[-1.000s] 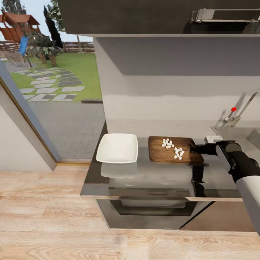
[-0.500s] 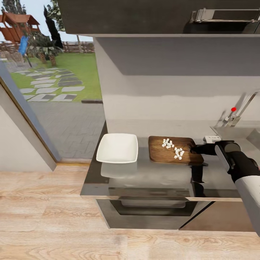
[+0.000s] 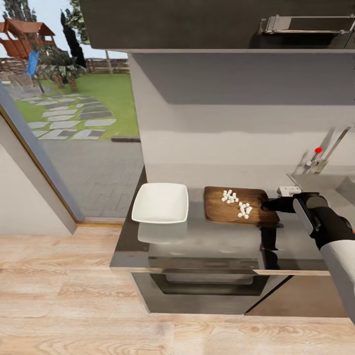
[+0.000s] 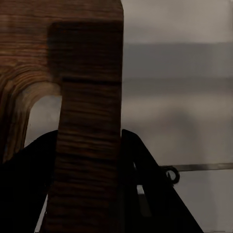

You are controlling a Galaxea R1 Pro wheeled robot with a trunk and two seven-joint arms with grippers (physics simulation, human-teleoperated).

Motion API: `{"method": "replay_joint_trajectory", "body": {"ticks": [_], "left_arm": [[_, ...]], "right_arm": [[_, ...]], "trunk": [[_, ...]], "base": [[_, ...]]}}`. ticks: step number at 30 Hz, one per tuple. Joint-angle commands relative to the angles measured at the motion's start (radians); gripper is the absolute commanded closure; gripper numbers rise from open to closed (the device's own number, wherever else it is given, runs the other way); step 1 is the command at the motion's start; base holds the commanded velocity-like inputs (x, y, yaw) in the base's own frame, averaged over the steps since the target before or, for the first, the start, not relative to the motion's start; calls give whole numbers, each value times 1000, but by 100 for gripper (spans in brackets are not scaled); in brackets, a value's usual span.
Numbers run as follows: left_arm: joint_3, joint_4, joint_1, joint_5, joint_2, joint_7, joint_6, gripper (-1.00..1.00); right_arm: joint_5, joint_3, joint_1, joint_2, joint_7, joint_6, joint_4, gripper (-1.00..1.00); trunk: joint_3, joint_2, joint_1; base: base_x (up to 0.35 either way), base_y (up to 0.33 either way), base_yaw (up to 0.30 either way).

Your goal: In the kitchen, take the Vidalia onion out of the sink, dice it on the chopping board with the paring knife, put the diced onion into the bowl on the countertop, then place both the paring knife and the chopping board into the sink.

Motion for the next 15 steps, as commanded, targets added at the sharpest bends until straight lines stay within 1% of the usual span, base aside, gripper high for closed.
{"method": "replay_joint_trajectory", "body": {"ticks": [1, 15], "left_arm": [[-9, 4, -2, 5, -1, 2, -5, -100], [-9, 4, -2, 5, -1, 2, -5, -100]], "right_arm": [[-12, 4, -1, -2, -4, 4, -1, 100], [-18, 4, -1, -2, -4, 4, -1, 100]], "trunk": [[1, -1, 0], [23, -1, 0]], "base": [[0, 0, 0], [0, 0, 0]]}}
